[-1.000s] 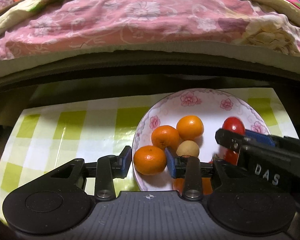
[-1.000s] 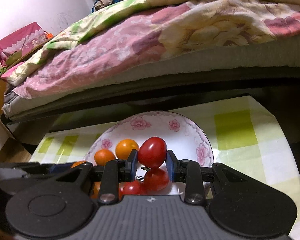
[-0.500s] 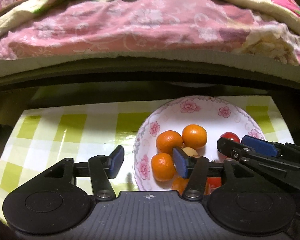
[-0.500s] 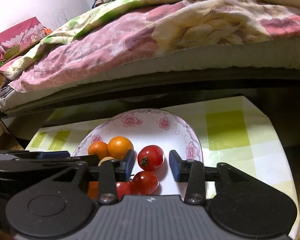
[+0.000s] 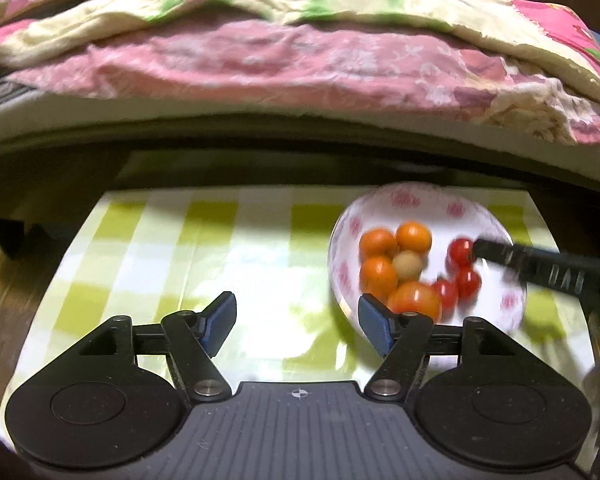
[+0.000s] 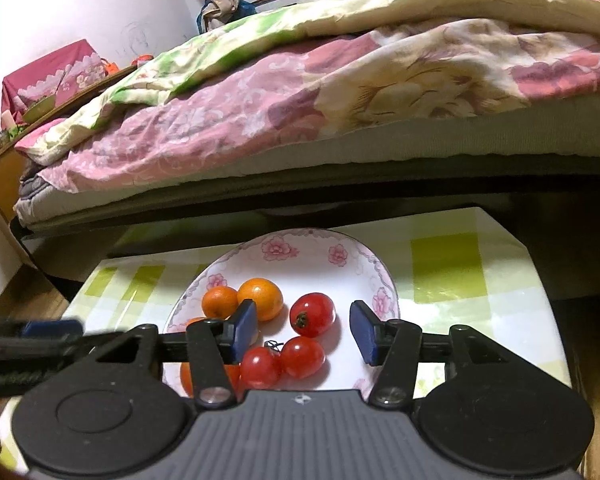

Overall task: Organize fruits
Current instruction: 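Move the left gripper to one longan while the right approaches the other longan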

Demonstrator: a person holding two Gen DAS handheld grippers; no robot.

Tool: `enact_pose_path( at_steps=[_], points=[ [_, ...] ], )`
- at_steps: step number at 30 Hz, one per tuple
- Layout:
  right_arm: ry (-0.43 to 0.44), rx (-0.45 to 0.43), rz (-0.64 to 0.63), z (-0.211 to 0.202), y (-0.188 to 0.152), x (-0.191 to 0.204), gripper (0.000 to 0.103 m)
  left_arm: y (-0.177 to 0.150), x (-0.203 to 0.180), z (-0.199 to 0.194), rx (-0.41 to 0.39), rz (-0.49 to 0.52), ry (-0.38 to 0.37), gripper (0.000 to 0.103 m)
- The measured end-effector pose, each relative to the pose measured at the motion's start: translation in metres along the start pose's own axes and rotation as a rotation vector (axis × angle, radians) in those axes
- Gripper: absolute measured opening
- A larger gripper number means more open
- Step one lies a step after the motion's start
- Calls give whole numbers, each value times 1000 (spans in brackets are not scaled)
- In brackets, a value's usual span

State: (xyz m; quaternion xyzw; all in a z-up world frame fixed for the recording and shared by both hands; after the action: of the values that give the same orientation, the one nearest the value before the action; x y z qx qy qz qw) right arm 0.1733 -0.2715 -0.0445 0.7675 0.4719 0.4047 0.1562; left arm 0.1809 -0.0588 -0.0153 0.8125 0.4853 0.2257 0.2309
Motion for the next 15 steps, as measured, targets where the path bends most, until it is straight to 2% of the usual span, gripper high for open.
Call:
enact_pose_path(
  at_steps=[6, 10, 15],
  points=[
    [-15, -12, 21, -20, 4, -2, 53, -34, 1, -28, 33, -6, -33, 78],
    [-33, -7, -22, -34, -1, 6, 53, -46, -3, -40, 44, -18, -55, 79],
    [-32, 18, -133, -54, -20, 27, 53, -49, -4, -58, 20, -37, -76, 83]
  ],
)
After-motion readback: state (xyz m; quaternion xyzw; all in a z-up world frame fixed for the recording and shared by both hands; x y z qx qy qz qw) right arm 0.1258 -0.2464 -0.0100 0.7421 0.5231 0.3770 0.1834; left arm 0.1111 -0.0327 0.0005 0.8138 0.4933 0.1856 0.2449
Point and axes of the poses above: each gripper's, at about its wrist camera, not at the fingertips, and z roughly the way its jaws point, x to its left, y to its top, the point moved 3 cm from there along z, roughly the way its jaws point, and after that the axes turned 13 degrees about z, right-handed, at the moved point
